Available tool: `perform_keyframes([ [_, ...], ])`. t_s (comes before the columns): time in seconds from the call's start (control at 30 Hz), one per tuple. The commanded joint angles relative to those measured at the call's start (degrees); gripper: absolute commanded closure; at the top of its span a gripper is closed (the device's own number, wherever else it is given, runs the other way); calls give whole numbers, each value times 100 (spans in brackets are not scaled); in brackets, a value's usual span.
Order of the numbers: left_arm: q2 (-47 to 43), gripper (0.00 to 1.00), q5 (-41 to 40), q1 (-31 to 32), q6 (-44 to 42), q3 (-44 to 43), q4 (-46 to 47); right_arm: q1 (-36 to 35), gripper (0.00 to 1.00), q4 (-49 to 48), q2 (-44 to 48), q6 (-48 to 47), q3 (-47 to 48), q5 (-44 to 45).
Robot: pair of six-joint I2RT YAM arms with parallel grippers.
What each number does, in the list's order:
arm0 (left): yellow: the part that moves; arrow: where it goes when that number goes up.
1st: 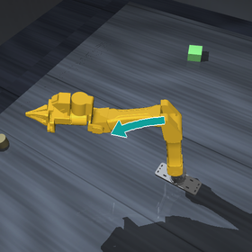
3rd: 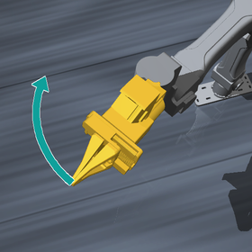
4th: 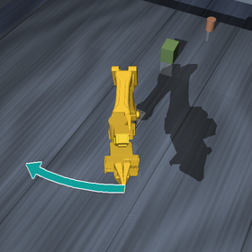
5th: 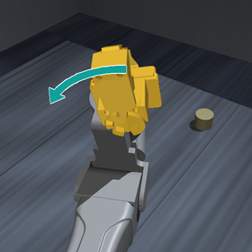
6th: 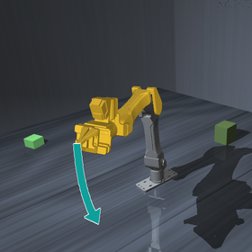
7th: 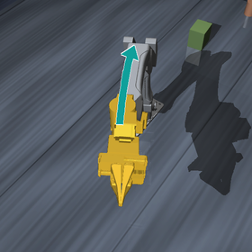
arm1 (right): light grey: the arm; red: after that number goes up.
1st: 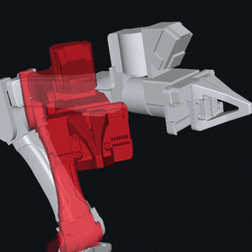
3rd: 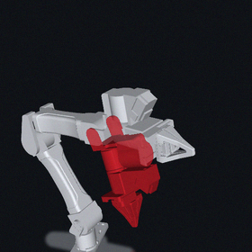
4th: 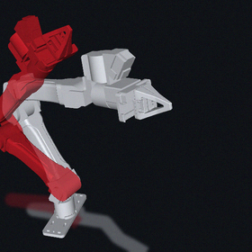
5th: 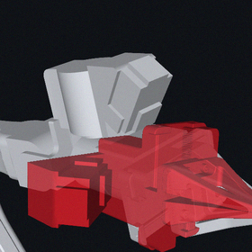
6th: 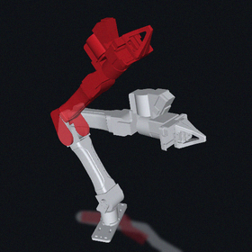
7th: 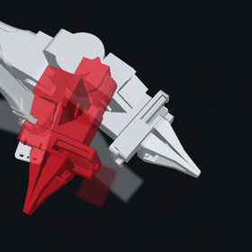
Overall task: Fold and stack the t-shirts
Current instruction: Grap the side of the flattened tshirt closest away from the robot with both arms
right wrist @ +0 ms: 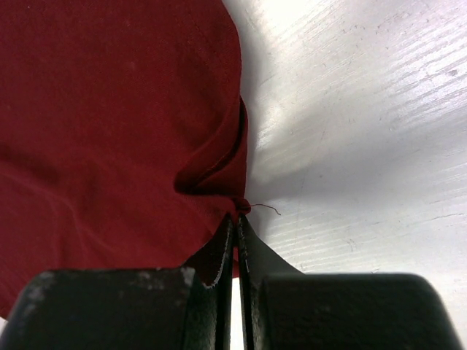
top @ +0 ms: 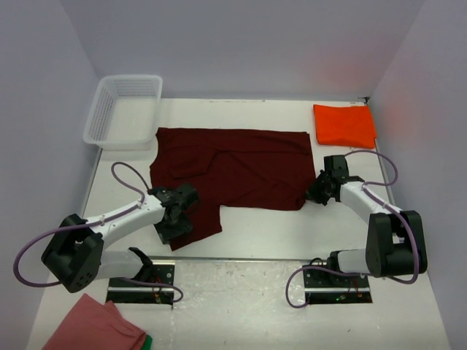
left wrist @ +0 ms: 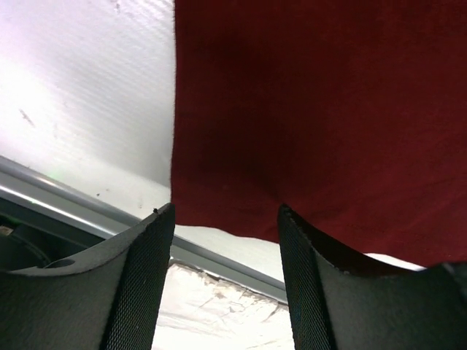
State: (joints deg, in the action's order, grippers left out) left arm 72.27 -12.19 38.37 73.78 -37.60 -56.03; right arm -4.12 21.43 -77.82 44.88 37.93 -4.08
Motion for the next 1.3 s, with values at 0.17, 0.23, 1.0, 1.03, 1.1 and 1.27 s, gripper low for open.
perform_keyframes([
  [0.17,778,43,620,-14,-197,122,479,43,100,-148,267,-94,-93,-84],
  [0.23,929,43,700,-14,-188,87,453,78,100,-157,268,-76,-102,-102],
  [1.0,596,100,771,-190,-101,-54,568,87,100,-227,241,-94,-93,-76],
  [1.03,413,100,762,-190,-92,-80,550,87,100,-227,267,-111,-102,-58],
  [1.1,210,100,666,-198,5,-159,462,61,100,-210,363,-190,-111,-6],
  [1.27,-231,100,489,-207,-108,-352,470,-97,100,114,627,-436,56,274],
])
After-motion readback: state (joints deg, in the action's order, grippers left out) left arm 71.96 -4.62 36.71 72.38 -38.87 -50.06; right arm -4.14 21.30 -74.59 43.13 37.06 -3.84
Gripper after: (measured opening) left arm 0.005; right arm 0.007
